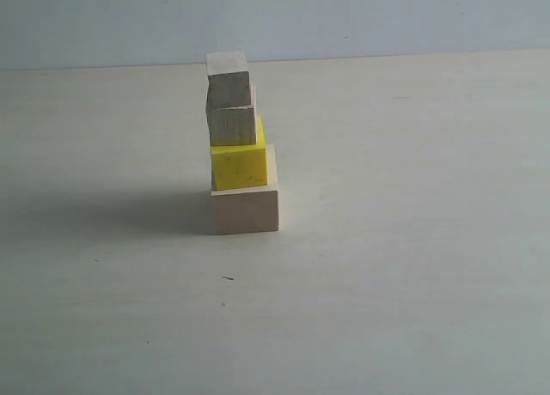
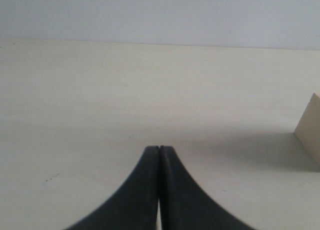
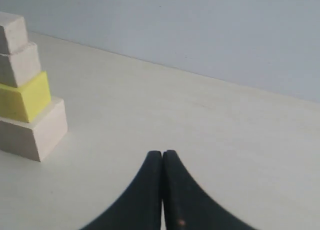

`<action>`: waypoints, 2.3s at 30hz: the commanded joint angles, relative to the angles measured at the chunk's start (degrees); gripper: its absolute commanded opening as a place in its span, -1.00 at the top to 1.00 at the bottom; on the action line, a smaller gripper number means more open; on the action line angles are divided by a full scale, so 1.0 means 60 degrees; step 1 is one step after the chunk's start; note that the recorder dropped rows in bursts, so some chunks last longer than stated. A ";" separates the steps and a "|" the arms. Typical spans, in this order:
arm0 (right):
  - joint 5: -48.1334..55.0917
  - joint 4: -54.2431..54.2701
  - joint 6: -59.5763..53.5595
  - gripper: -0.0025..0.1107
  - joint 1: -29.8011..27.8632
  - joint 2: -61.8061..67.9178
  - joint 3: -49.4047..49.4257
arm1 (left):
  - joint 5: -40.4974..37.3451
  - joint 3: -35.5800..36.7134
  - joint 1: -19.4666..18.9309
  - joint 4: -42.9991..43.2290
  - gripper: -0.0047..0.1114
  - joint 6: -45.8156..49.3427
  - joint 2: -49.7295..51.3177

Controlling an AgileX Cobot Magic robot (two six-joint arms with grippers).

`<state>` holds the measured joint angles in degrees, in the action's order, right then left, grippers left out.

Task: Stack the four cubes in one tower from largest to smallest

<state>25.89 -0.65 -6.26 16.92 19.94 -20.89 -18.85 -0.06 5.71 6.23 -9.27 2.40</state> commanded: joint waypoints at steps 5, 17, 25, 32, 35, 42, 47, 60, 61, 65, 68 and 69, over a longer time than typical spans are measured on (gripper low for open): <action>-0.0403 0.0108 0.0472 0.96 -0.1981 -0.2227 0.1605 | 0.0038 0.0010 -0.0010 -0.0070 0.92 0.0044 -0.0071; -0.0596 0.0108 0.0667 0.96 -0.3036 -0.3324 0.2638 | 0.0038 0.0010 -0.0010 -0.0070 0.92 0.0044 -0.0071; -0.0764 0.0049 0.0991 0.96 -0.3036 -0.3324 0.3165 | 0.0038 0.0010 -0.0010 -0.0070 0.92 0.0044 -0.0071; -0.1040 -0.0074 0.1043 0.96 -0.2917 -0.3324 0.3481 | 0.0038 0.0010 -0.0010 -0.0070 0.92 0.0044 -0.0071; -0.1096 -0.0316 0.1043 0.96 -0.2459 -0.3324 0.3481 | 0.0038 0.0010 -0.0010 -0.0070 0.92 0.0044 -0.0071; -0.1096 -0.0470 0.1043 0.96 -0.2279 -0.3324 0.3481 | 0.0038 0.0010 -0.0010 -0.0070 0.92 0.0044 -0.0071; -0.1114 -0.0470 0.1043 0.96 -0.2280 -0.3324 0.3481 | 0.0038 0.0010 -0.0010 -0.0070 0.92 0.0044 -0.0071; -0.1092 -0.0409 0.1043 0.96 -0.2280 -0.3324 0.3481 | 0.0038 0.0010 0.0178 -0.0043 0.92 0.0044 -0.0178; -0.1092 -0.0409 0.1043 0.96 -0.2280 -0.3324 0.3481 | 0.0038 0.0010 0.0195 -0.0043 0.92 0.0044 -0.0178; -0.1092 -0.0409 0.1043 0.96 -0.2280 -0.3324 0.3481 | 0.0038 0.0010 0.0195 -0.0043 0.92 0.0044 -0.0178; -0.1092 -0.0409 0.1043 0.96 -0.2280 -0.3324 0.3481 | 0.0038 0.0010 0.0195 -0.0043 0.92 0.0044 -0.0178; -0.1092 -0.0409 0.1043 0.96 -0.2280 -0.3324 0.3481 | 0.0038 0.0010 0.0195 -0.0043 0.92 0.0044 -0.0178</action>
<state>20.22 -3.03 0.00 3.12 0.31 -0.26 -18.96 -0.03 6.50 6.23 -9.05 1.73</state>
